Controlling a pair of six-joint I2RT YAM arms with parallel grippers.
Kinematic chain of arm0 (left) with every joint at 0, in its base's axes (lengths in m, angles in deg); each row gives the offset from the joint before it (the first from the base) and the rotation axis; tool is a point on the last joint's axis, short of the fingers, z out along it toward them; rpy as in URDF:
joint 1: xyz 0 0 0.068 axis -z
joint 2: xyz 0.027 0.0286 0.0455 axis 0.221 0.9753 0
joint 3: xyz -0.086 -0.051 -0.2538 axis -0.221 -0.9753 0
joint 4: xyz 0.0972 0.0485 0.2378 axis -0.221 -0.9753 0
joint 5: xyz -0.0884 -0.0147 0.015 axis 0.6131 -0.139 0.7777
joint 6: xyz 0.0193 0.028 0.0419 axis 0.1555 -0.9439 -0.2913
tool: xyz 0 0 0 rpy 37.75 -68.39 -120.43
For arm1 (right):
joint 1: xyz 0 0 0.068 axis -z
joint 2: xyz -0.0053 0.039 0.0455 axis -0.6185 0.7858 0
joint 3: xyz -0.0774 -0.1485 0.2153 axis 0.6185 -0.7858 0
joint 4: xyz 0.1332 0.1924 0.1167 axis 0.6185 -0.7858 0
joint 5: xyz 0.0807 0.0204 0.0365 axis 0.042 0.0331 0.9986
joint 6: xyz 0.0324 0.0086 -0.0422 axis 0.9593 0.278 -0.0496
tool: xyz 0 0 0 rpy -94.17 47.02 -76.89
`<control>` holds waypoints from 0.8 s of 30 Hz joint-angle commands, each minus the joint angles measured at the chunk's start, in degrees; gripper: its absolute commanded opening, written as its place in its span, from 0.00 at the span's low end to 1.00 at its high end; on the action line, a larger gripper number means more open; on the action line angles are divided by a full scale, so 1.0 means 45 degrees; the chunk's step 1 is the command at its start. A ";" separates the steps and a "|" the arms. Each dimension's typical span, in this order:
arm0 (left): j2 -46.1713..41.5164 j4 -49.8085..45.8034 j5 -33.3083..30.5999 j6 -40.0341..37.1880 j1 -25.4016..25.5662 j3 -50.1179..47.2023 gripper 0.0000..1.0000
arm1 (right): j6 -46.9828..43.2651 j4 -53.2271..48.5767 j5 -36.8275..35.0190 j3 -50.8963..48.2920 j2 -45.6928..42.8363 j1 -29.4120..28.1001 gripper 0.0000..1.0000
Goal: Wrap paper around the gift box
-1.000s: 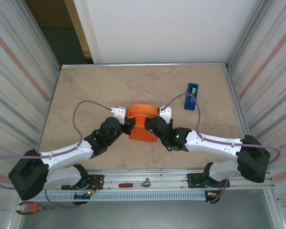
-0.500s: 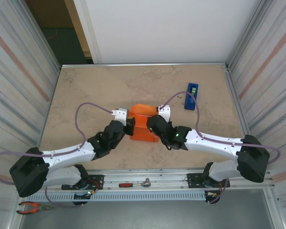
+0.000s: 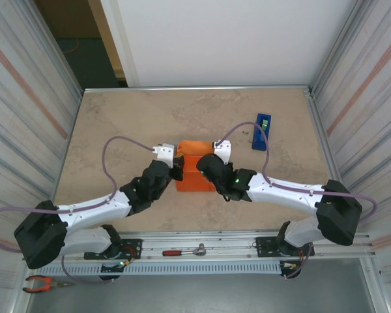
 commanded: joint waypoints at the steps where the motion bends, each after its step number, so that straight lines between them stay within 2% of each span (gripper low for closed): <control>1: 0.0217 0.0736 0.0635 -0.0935 -0.0030 0.0482 0.05 | -0.0441 -0.0794 0.0261 0.0052 0.0284 0.0016 0.25; 2: 0.0262 0.0817 0.0760 -0.1065 -0.0048 0.0512 0.06 | -0.0464 -0.0778 0.0277 0.0062 0.0264 0.0031 0.25; 5: 0.0417 0.0820 0.0910 -0.1318 -0.0041 0.0670 0.20 | -0.0501 -0.0800 0.0305 0.0057 0.0226 0.0040 0.26; 6: 0.0462 0.0821 0.0920 -0.1377 -0.0032 0.0725 0.20 | -0.0487 -0.0819 0.0299 0.0062 0.0203 0.0036 0.27; 8: 0.0497 0.0943 0.1014 -0.1577 -0.0066 0.0765 0.00 | -0.0512 -0.0834 0.0320 0.0062 0.0179 0.0059 0.27; 11: 0.0520 0.0940 0.0979 -0.1768 -0.0068 0.0903 0.00 | -0.0513 -0.0863 0.0340 0.0043 0.0130 0.0071 0.27; 12: 0.0535 0.0906 0.0925 -0.1806 -0.0096 0.0972 0.11 | -0.0489 -0.0869 0.0314 0.0013 0.0103 0.0074 0.27; 13: 0.0534 0.0900 0.0853 -0.1878 -0.0105 0.1020 0.27 | -0.0491 -0.0890 0.0318 0.0008 0.0091 0.0084 0.27; 14: 0.0537 0.0901 0.0796 -0.1906 -0.0117 0.1071 0.38 | -0.0470 -0.0889 0.0324 -0.0016 0.0055 0.0089 0.27; 15: 0.0562 0.0864 0.0805 -0.1962 -0.0147 0.1155 0.37 | -0.0468 -0.0891 0.0316 -0.0041 0.0033 0.0075 0.27; 16: 0.0556 0.0809 0.0839 -0.2000 -0.0183 0.1195 0.23 | -0.0470 -0.0883 0.0314 -0.0051 0.0022 0.0081 0.27; 17: 0.0543 0.0835 0.0875 -0.2021 -0.0223 0.1220 0.00 | -0.0449 -0.0896 0.0295 -0.0063 -0.0026 0.0091 0.27; 20: 0.0528 0.0895 0.0626 -0.2033 -0.0310 0.1234 0.01 | -0.0462 -0.0931 0.0302 -0.0075 -0.0059 0.0094 0.27; 22: 0.0586 0.0759 0.0548 -0.2040 -0.0380 0.1321 0.32 | -0.0452 -0.0930 0.0300 -0.0075 -0.0056 0.0108 0.27; 23: 0.0605 0.0663 0.0586 -0.2065 -0.0448 0.1385 0.32 | -0.0447 -0.0929 0.0306 -0.0058 -0.0056 0.0094 0.28; 24: 0.0633 0.0629 0.0674 -0.2114 -0.0490 0.1413 0.15 | -0.0459 -0.0931 0.0323 -0.0055 -0.0055 0.0094 0.28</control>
